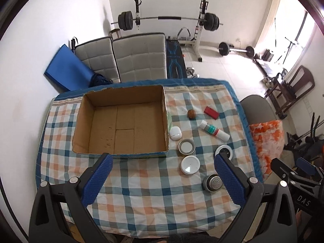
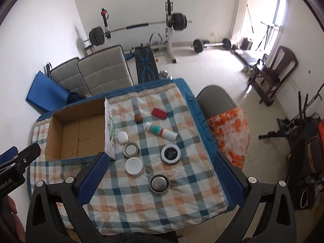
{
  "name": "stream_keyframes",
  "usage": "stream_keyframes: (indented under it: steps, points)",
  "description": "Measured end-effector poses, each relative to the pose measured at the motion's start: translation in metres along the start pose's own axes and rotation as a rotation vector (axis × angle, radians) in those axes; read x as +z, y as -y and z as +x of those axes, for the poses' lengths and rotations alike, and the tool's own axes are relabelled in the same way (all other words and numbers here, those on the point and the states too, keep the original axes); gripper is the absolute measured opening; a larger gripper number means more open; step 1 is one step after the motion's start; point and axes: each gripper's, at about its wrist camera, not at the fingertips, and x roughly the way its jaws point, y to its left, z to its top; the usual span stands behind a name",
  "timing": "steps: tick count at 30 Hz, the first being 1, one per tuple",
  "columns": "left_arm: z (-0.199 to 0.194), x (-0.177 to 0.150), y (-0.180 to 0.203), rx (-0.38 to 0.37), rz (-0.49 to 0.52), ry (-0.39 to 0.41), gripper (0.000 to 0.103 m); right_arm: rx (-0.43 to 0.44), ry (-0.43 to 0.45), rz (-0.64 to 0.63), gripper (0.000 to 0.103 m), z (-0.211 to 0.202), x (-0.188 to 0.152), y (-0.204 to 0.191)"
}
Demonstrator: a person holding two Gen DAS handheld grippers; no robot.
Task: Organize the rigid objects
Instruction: 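Grasp the metal strainer cup with the right tool while the left tool grasps the white jar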
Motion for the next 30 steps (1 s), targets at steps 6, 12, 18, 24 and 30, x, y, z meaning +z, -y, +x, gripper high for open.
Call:
stream_keyframes:
  steps: [6, 12, 18, 24, 30]
  points:
    - [0.119, -0.03, 0.026, 0.066, 0.044, -0.223, 0.103, 0.07, -0.311, 0.075, 0.103, 0.158, -0.039, 0.025]
    - [0.199, -0.062, 0.039, 0.12, 0.081, -0.364, 0.103, 0.105, -0.551, 0.148, 0.098, 0.289, -0.097, 0.031]
    - [0.23, -0.07, 0.041, 0.085, 0.025, -0.417, 0.103, 0.146, -0.699, 0.194, 0.078, 0.352, -0.14, 0.027]
    - [0.264, -0.069, 0.059, -0.05, -0.062, -0.522, 0.103, 0.131, -0.699, 0.187, 0.076, 0.352, -0.137, 0.051]
    - [0.307, -0.056, 0.083, -0.064, -0.044, -0.542, 0.103, 0.117, -0.712, 0.156, 0.075, 0.354, -0.121, 0.075]
